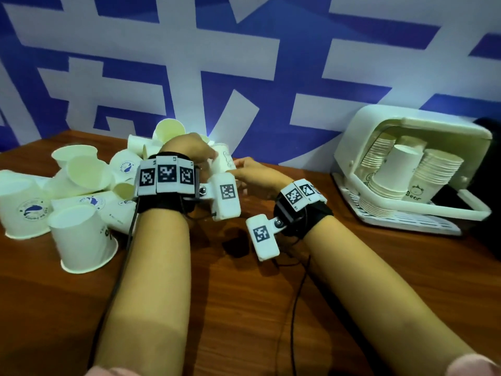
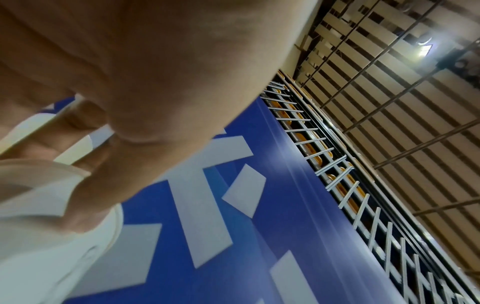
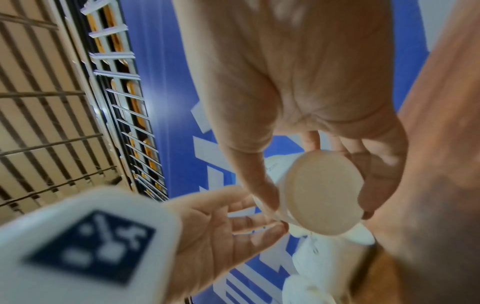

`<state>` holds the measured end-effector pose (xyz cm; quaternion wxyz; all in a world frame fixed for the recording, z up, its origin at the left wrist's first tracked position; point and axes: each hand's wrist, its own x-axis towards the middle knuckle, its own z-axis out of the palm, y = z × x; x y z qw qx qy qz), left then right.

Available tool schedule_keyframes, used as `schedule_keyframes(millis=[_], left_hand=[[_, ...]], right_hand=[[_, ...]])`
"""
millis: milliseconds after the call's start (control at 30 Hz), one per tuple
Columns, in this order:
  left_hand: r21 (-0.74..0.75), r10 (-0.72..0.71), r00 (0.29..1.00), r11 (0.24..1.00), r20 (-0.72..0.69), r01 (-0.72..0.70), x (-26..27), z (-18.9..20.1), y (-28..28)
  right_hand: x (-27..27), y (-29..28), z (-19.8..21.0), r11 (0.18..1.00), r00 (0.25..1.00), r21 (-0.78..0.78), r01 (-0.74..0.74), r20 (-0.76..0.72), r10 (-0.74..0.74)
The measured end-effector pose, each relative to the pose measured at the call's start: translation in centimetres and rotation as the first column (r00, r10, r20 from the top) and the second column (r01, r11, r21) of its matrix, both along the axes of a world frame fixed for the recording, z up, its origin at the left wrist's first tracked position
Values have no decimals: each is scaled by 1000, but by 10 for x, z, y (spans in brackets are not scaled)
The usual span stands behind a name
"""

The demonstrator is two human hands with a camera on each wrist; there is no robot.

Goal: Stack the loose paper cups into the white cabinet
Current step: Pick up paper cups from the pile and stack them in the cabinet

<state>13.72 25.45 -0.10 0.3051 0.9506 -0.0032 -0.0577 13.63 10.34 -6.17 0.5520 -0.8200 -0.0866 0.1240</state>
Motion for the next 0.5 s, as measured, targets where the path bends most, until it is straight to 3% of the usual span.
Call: schedule_keyframes(millis=[100, 167, 300, 500], left_hand=[[-62, -82, 993, 994, 82, 87, -5, 6, -24], [-199, -122, 985, 969, 119, 144, -7, 7, -45], [-472, -200, 962, 841, 187, 267, -19, 6, -95], [-513, -375, 873, 708, 311, 486, -42, 9, -172]], right_hand=[[-19, -38, 21, 978, 975, 25, 206, 79, -208], [-36, -64, 33, 955, 947, 38, 294, 126, -297], [-67, -112, 51, 899, 860, 111, 423, 263, -437], [-96, -179, 68, 790, 651, 239, 565, 458, -605]])
